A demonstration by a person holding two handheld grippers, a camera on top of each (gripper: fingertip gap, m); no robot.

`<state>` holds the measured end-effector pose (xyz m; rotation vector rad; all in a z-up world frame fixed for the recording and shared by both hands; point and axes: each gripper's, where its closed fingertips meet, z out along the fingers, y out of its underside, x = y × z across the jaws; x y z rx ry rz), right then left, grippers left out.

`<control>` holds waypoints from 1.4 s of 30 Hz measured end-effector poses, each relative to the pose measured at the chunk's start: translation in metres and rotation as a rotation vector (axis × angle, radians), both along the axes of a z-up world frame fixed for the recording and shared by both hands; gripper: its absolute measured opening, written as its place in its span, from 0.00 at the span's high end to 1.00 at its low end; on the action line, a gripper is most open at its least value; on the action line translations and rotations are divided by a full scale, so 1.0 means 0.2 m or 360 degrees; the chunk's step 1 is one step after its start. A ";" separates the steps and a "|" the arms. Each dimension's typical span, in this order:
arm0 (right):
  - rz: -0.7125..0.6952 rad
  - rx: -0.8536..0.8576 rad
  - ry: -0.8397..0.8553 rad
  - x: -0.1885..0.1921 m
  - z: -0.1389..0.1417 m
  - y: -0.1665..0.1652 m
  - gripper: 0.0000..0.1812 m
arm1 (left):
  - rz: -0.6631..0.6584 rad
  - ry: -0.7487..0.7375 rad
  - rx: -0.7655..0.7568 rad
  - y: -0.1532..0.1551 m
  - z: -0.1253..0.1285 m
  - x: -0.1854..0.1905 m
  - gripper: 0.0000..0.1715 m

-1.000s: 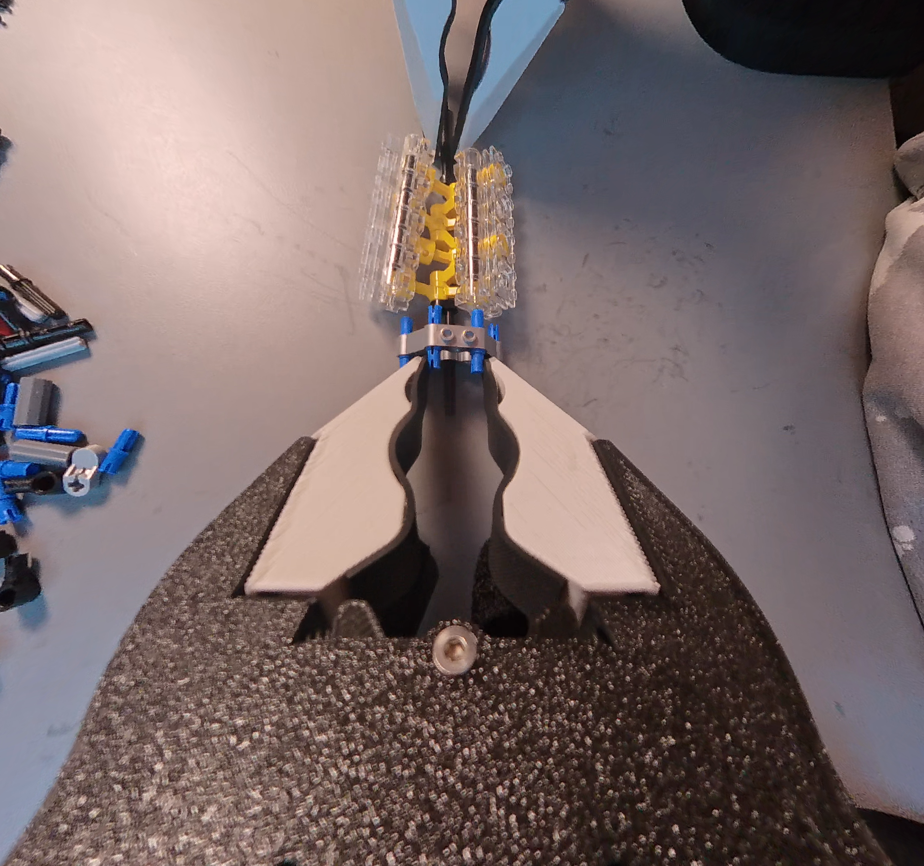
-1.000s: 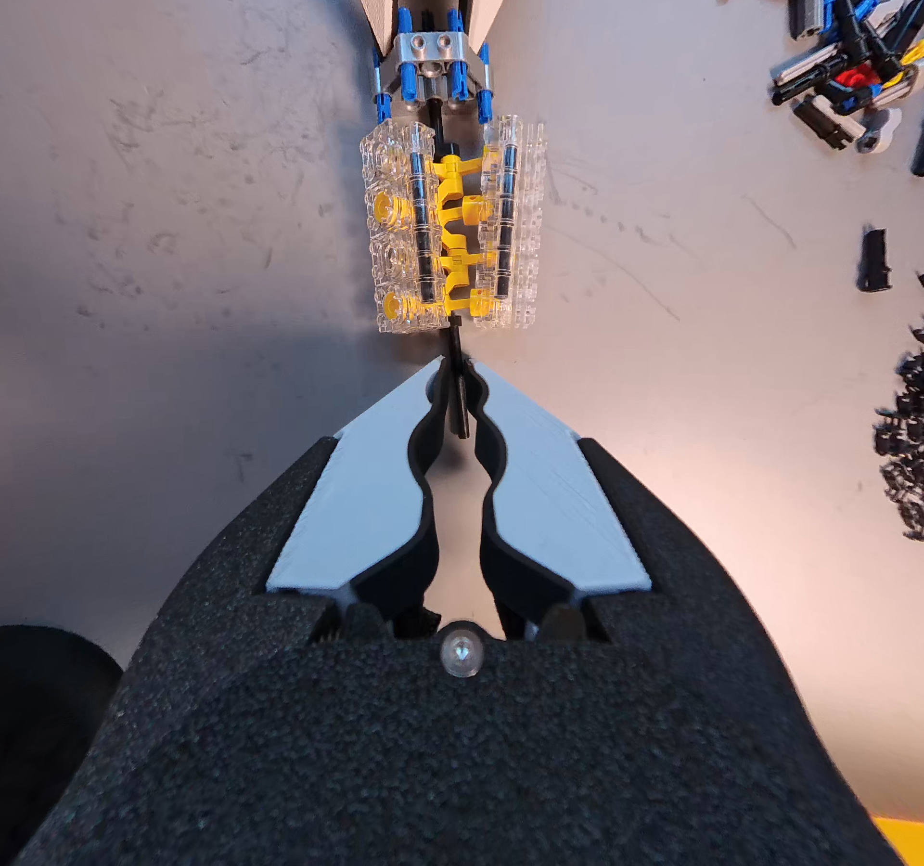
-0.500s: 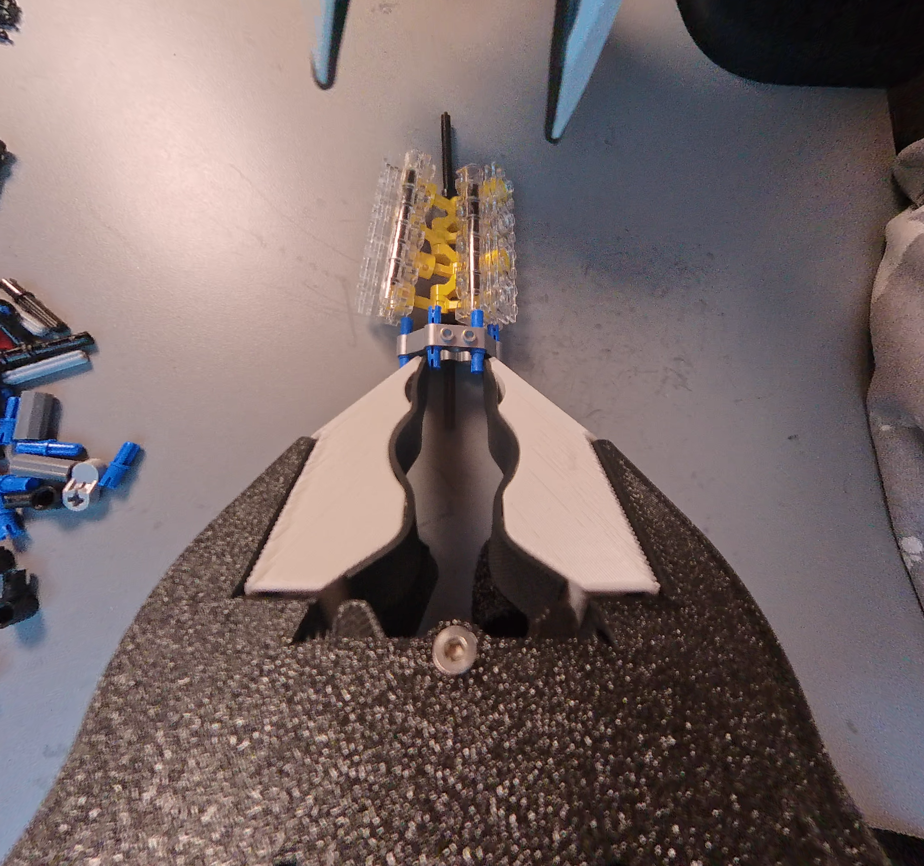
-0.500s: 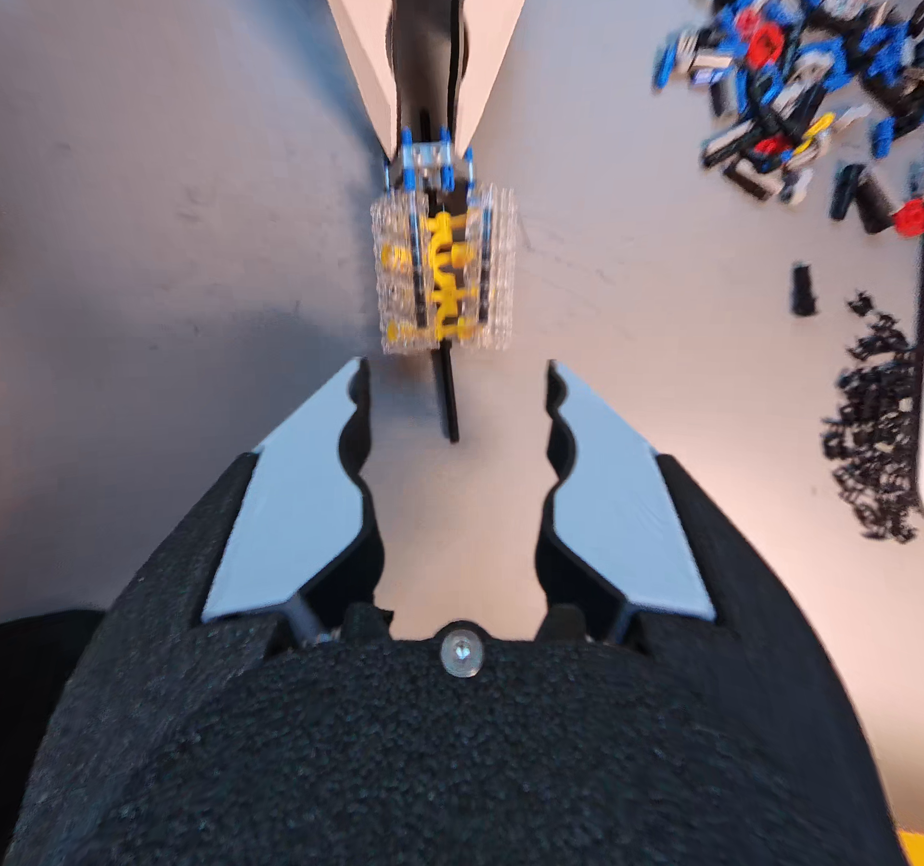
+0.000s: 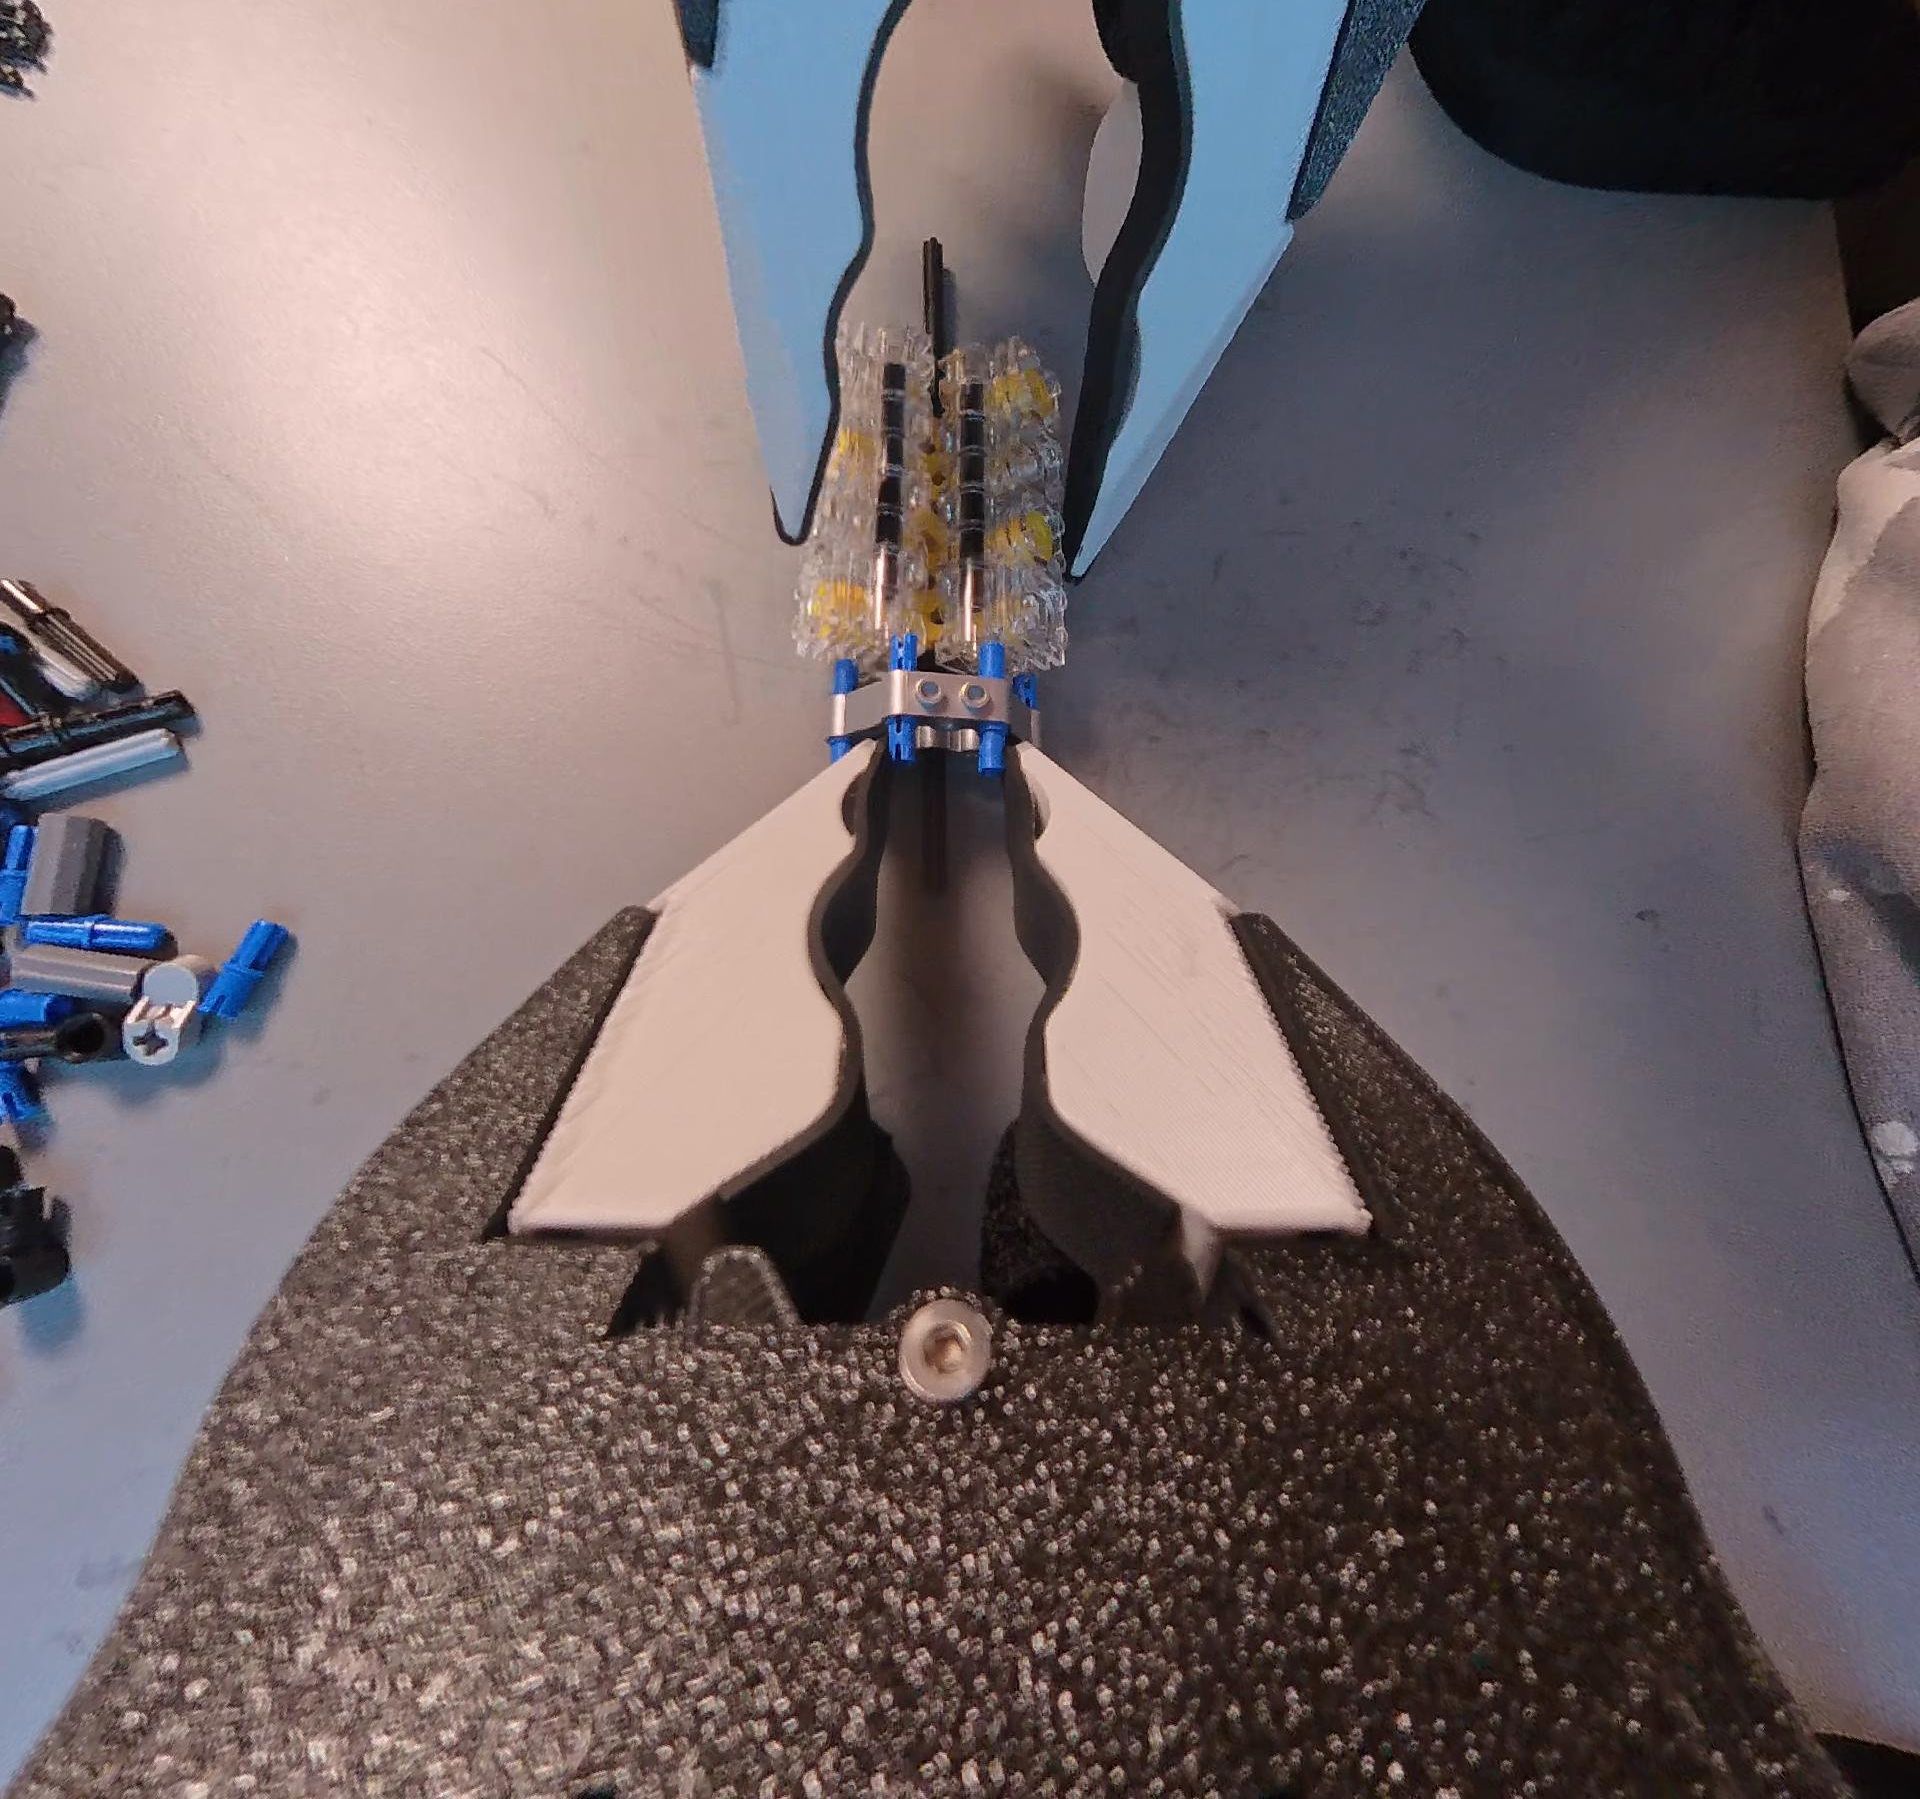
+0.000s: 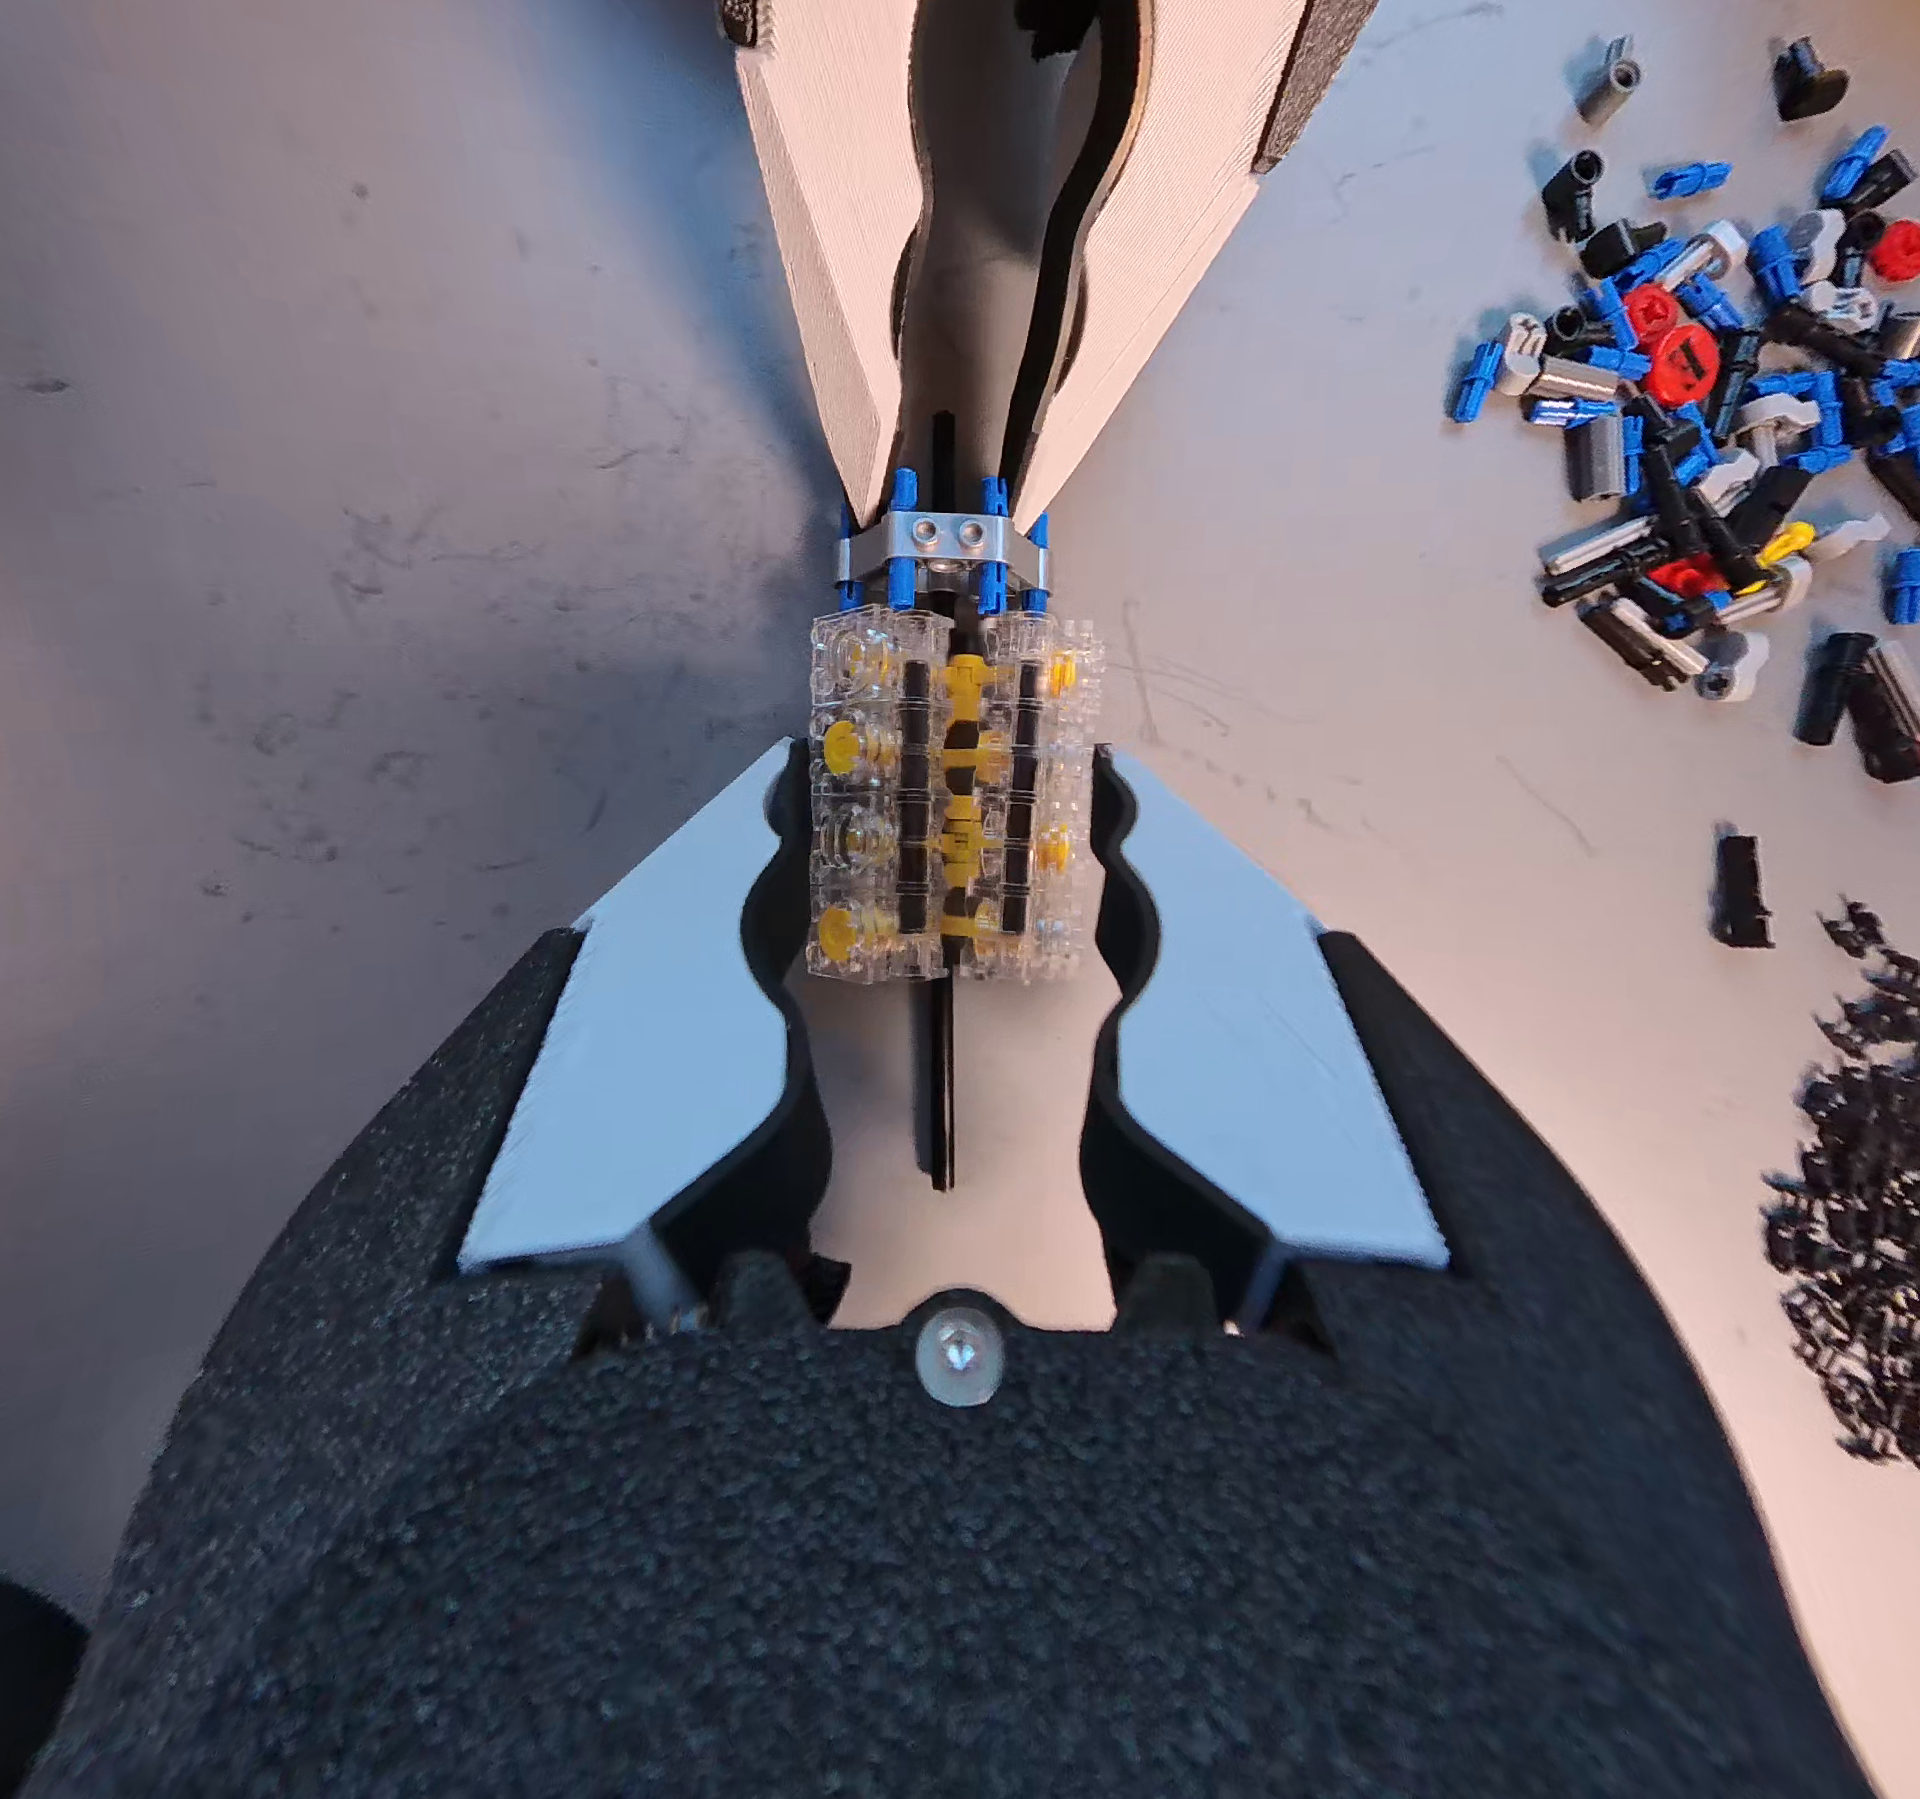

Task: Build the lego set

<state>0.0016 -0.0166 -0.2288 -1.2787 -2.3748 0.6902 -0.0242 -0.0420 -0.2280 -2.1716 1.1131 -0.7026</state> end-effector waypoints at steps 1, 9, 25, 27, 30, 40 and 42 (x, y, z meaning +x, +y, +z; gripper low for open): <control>0.0004 -0.0009 0.0022 0.00 0.01 -0.01 0.74 | 0.0000 0.0000 -0.0001 0.00 0.00 0.00 0.88; -0.0023 -0.0008 0.0082 0.00 0.02 -0.01 0.76 | 0.0028 -0.0018 0.0004 -0.01 0.00 0.00 0.88; -0.0018 0.0002 0.0147 0.00 0.02 -0.03 0.76 | 0.0062 -0.0020 0.0060 -0.02 0.02 -0.02 0.85; -0.0015 0.0003 0.0158 0.00 0.02 -0.03 0.76 | 0.0074 -0.0013 0.0055 -0.02 0.03 -0.03 0.84; -0.0014 0.0005 0.0170 0.00 0.02 -0.03 0.76 | 0.0093 -0.0004 0.0077 -0.02 0.03 -0.05 0.82; -0.0012 0.0050 0.0244 -0.01 0.02 -0.03 0.76 | 0.0076 0.0008 0.0097 -0.01 -0.03 -0.02 0.72; -0.0016 0.0051 0.0240 -0.01 0.02 -0.03 0.76 | 0.0070 0.0016 0.0108 -0.01 -0.03 -0.02 0.74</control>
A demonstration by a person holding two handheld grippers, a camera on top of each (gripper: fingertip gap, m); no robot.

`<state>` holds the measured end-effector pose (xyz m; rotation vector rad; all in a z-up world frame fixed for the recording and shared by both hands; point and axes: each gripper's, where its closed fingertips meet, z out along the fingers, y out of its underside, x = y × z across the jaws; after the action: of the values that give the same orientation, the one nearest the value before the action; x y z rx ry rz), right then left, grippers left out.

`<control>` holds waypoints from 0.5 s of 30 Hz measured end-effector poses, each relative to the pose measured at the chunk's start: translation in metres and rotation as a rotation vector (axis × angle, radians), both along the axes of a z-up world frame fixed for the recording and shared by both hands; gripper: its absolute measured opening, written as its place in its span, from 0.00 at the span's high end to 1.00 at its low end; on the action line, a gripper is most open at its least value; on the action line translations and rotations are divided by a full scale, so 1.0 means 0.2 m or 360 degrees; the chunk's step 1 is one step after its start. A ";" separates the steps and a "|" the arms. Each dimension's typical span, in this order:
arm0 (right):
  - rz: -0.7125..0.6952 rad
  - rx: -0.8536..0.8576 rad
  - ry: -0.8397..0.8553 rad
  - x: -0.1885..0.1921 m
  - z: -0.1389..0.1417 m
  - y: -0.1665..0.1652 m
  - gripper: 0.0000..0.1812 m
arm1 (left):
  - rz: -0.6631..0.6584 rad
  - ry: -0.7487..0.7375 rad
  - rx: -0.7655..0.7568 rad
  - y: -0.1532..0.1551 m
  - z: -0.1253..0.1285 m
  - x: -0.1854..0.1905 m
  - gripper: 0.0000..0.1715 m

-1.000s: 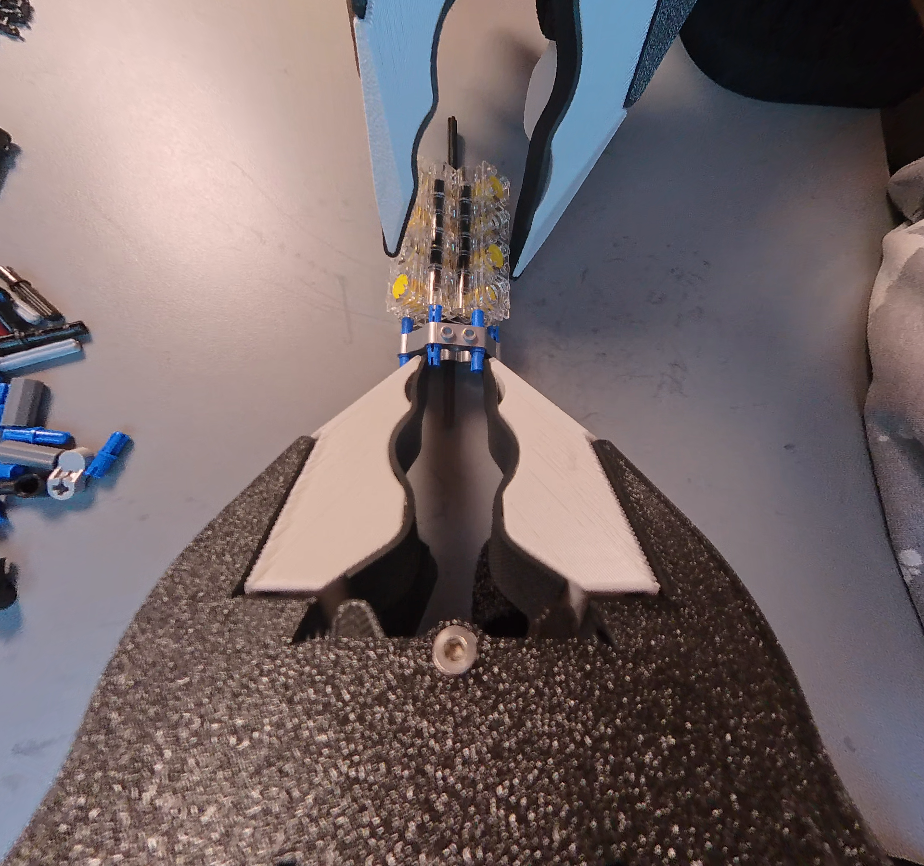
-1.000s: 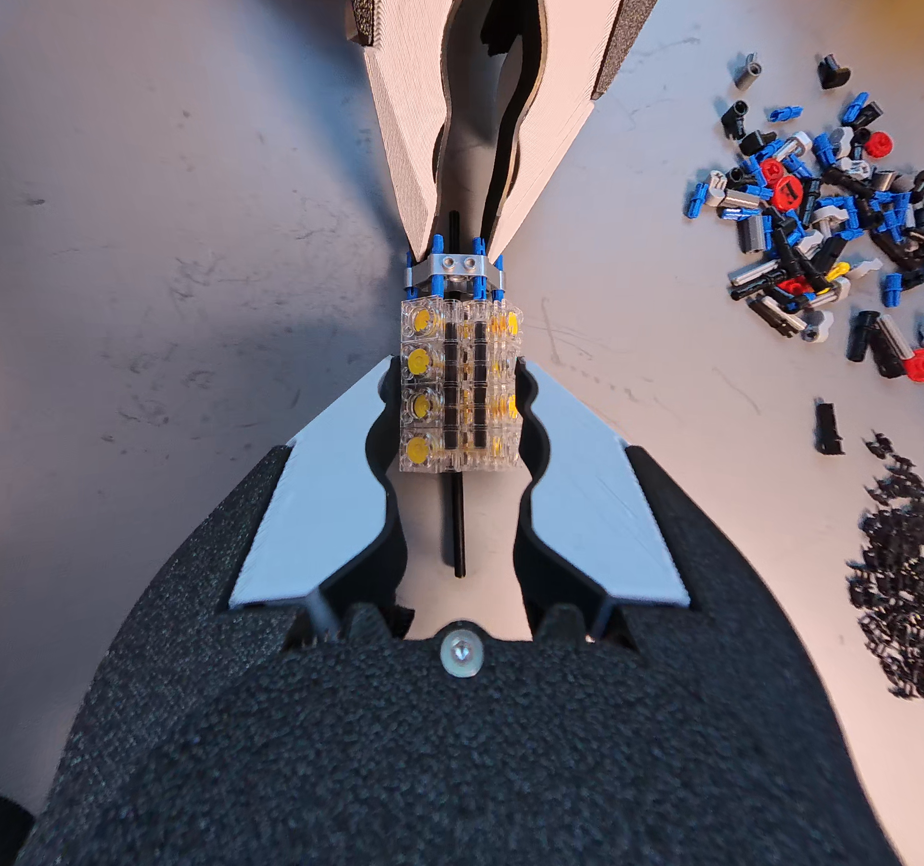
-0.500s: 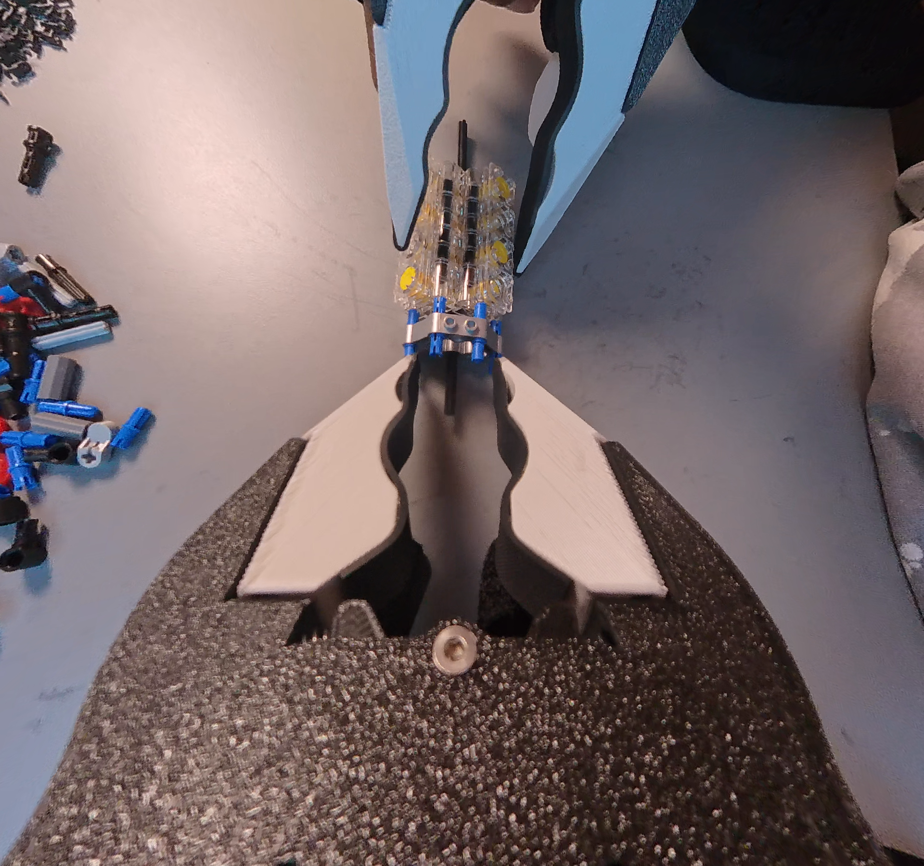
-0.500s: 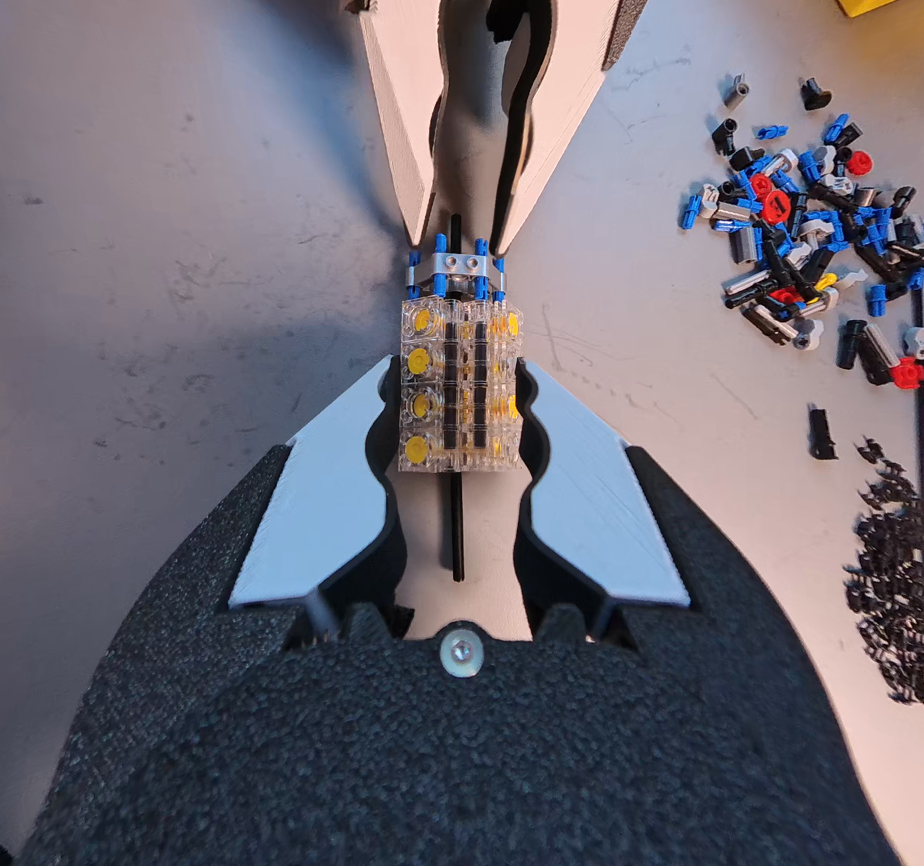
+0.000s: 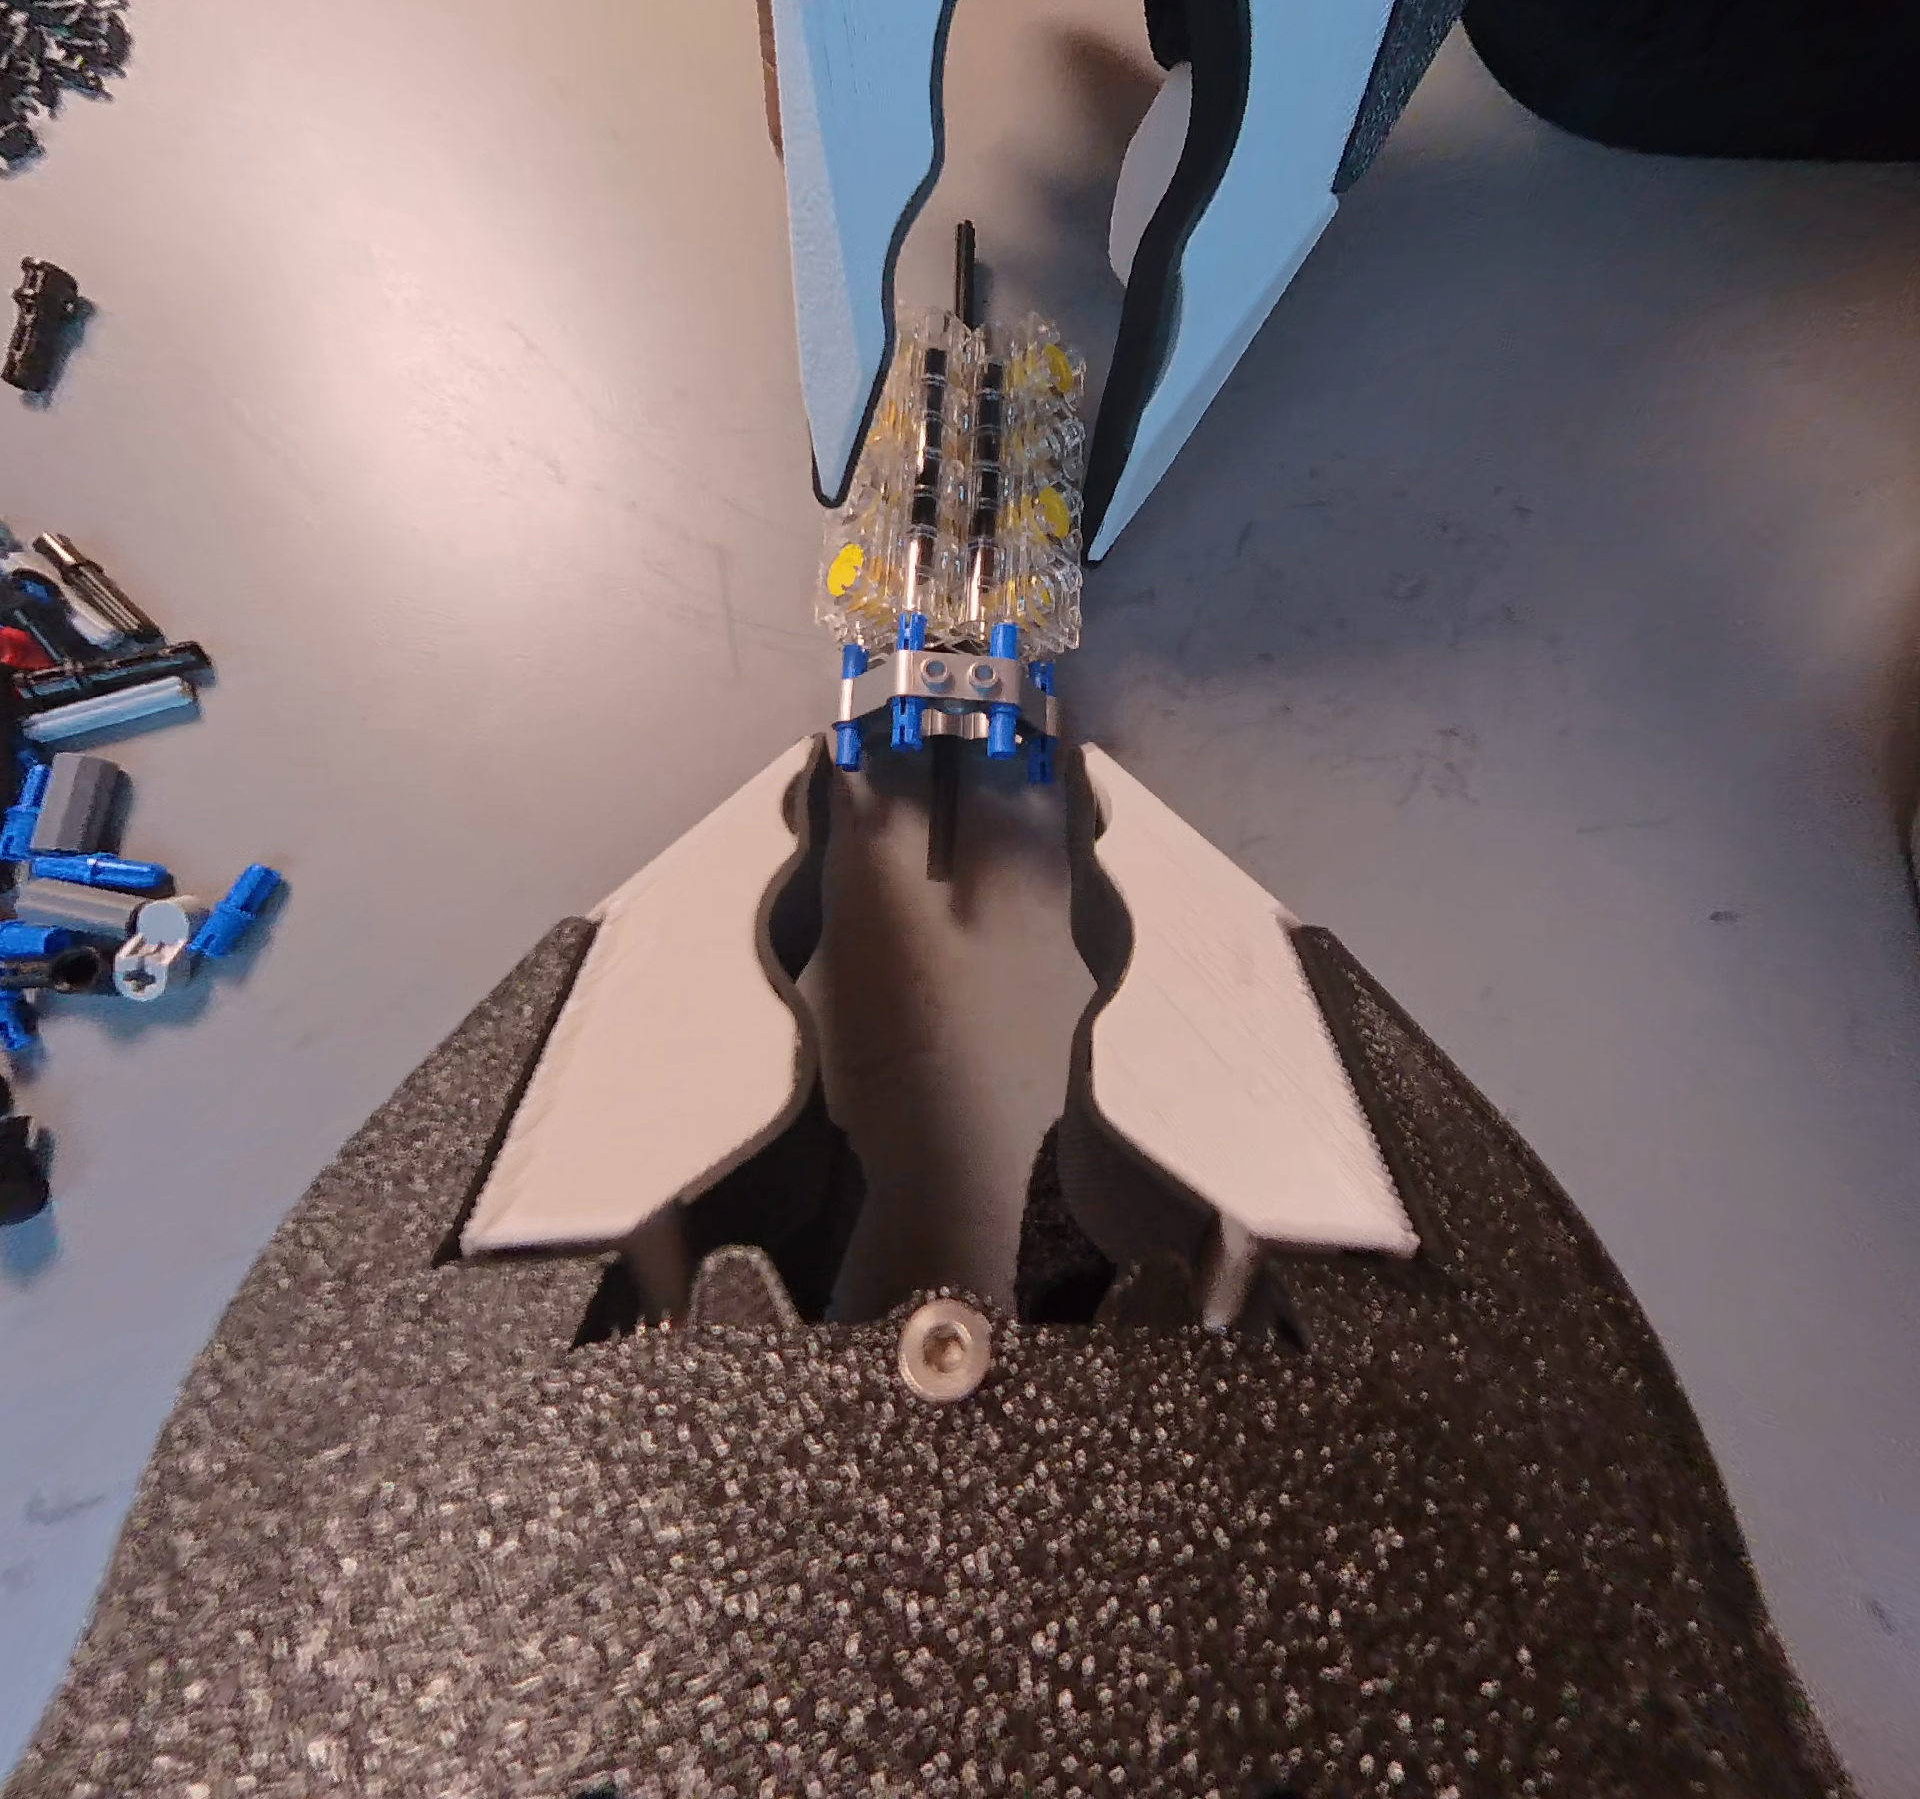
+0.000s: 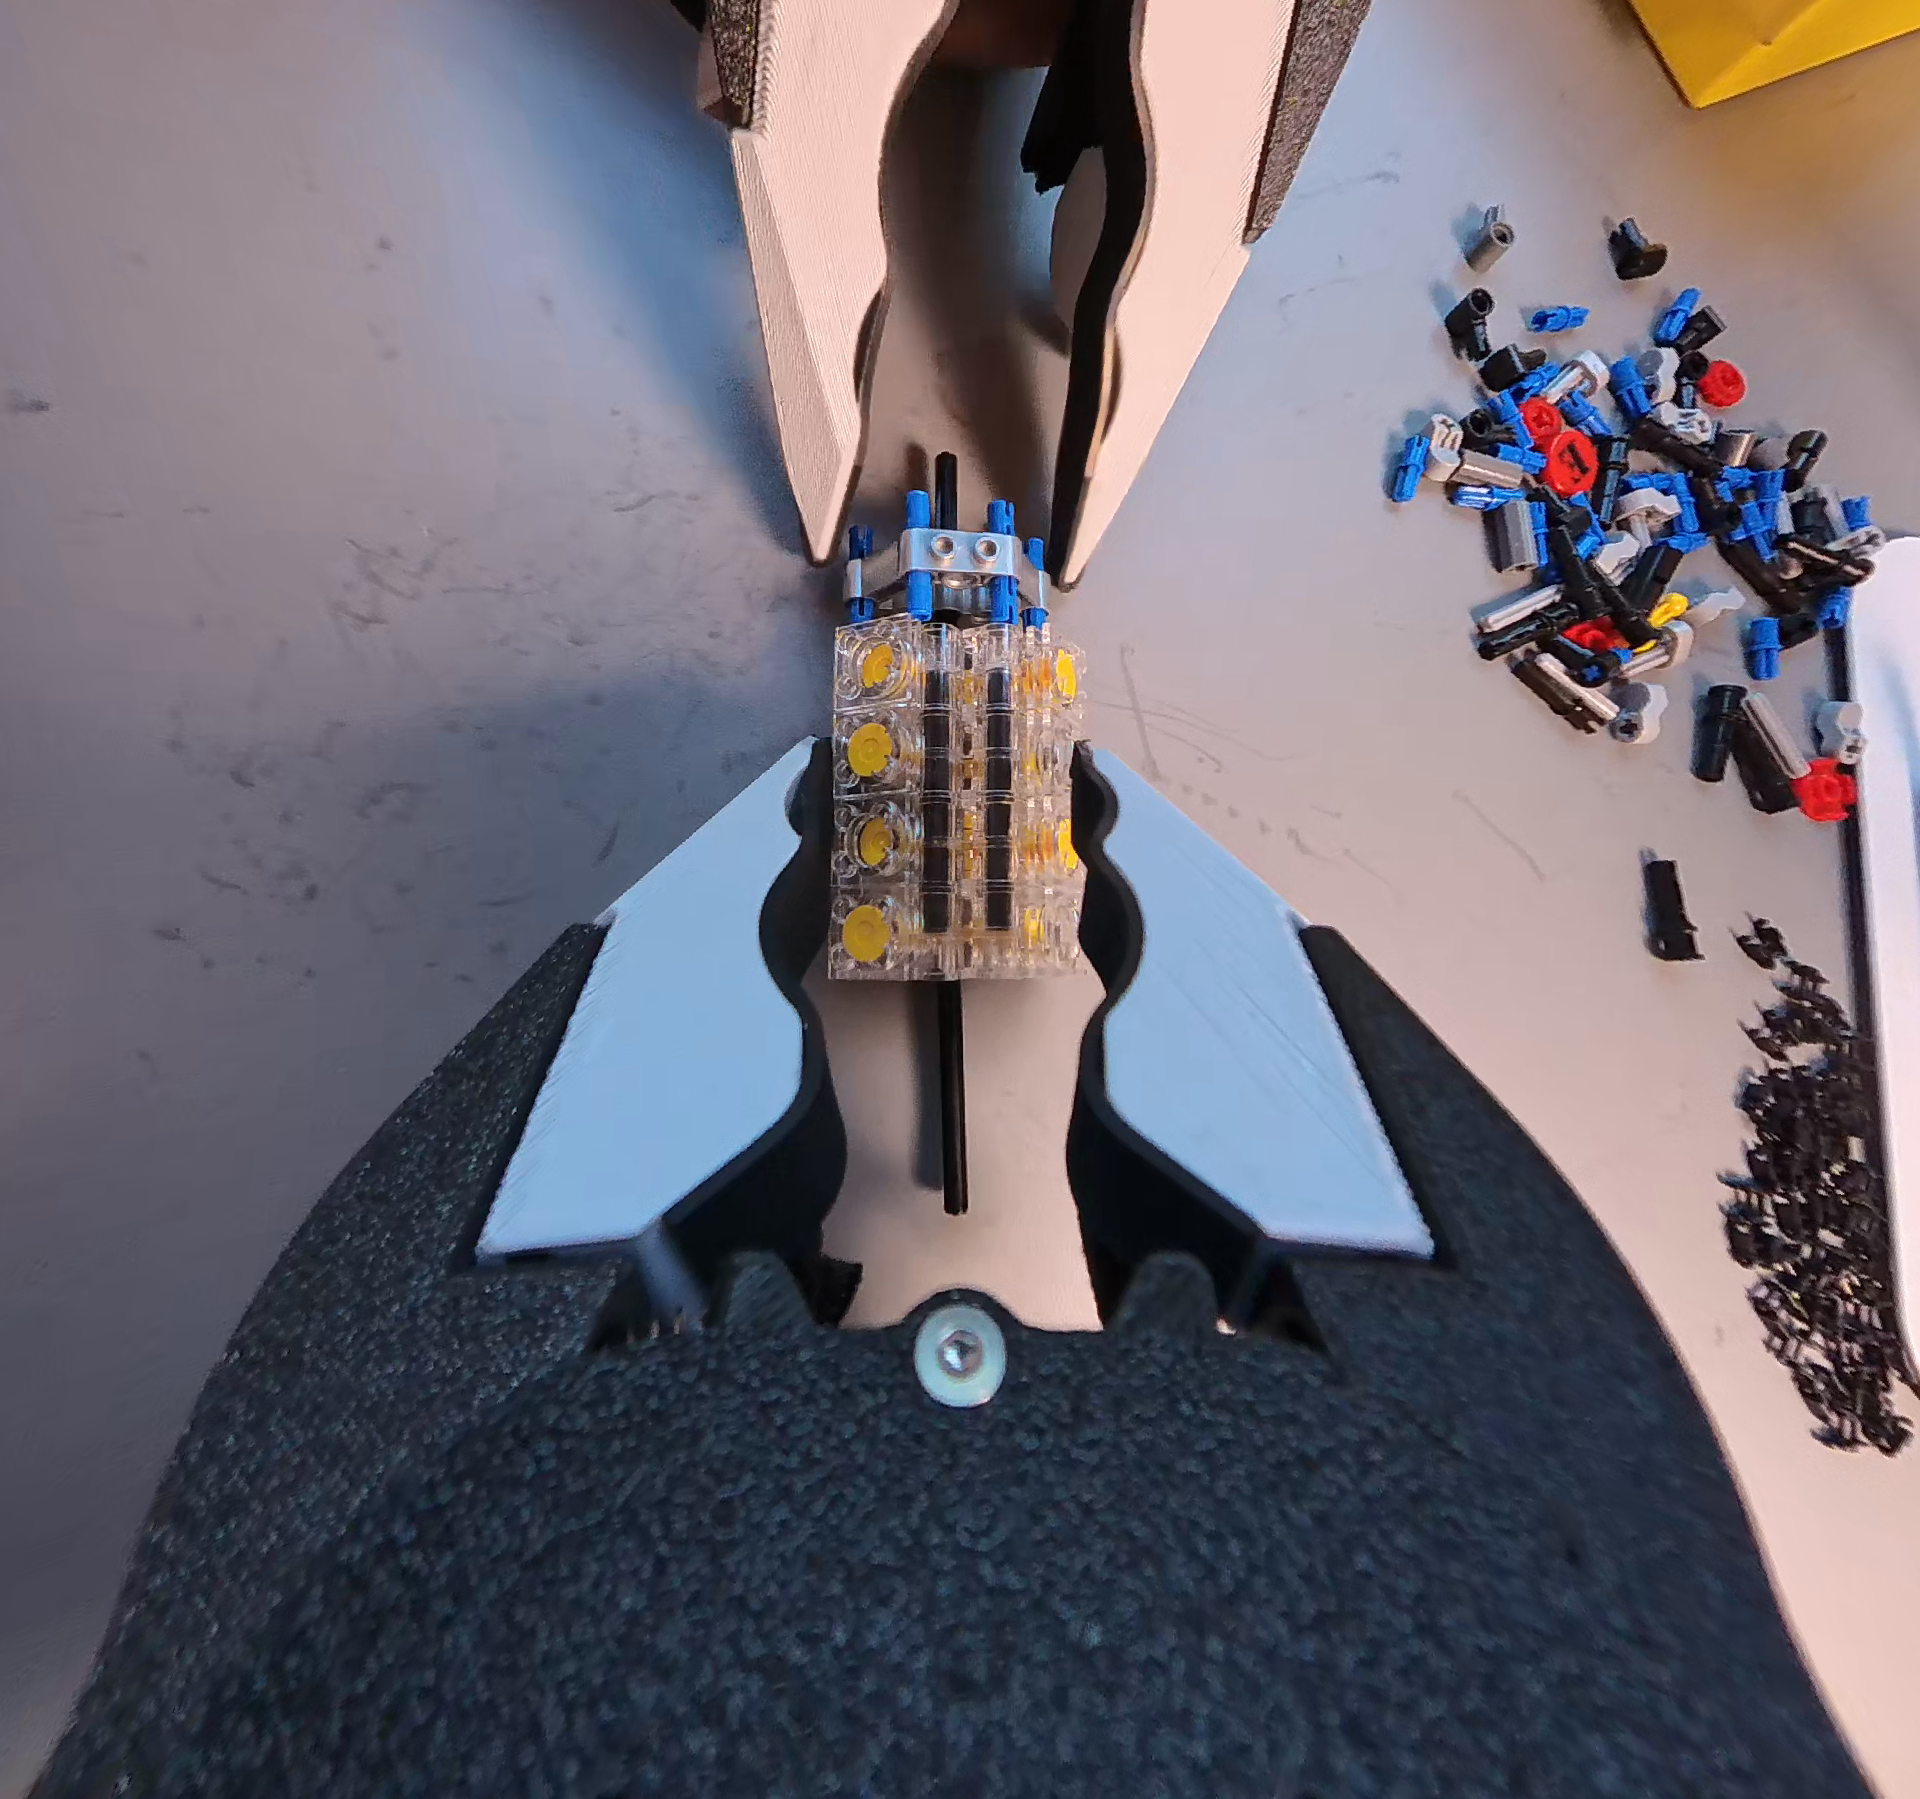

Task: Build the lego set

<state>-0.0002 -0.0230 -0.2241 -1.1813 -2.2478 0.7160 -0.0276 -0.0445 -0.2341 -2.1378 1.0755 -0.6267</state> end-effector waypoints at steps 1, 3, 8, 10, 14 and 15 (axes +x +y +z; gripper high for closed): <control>0.0002 -0.0001 -0.0006 0.00 0.00 0.00 0.76 | -0.0002 -0.0012 -0.0001 0.00 0.00 0.00 0.75; 0.0009 0.0001 -0.0015 0.00 0.00 0.00 0.76 | 0.0006 -0.0023 0.0006 0.00 0.00 0.00 0.76; 0.0015 -0.0004 -0.0027 0.00 0.00 0.00 0.76 | -0.0007 -0.0019 0.0000 0.00 0.00 0.00 0.76; 0.0010 -0.0011 -0.0026 0.00 0.00 0.00 0.76 | -0.0007 -0.0030 -0.0016 0.00 0.00 0.00 0.76; 0.0000 -0.0026 -0.0003 -0.01 0.00 -0.01 0.76 | -0.0023 -0.0017 -0.0031 0.00 0.00 0.00 0.76; -0.0003 -0.0033 0.0003 -0.01 0.00 -0.01 0.76 | -0.0028 -0.0014 -0.0037 0.00 0.00 0.00 0.76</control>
<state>-0.0013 -0.0242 -0.2241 -1.1914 -2.2425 0.7415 -0.0273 -0.0442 -0.2340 -2.1455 1.0885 -0.6590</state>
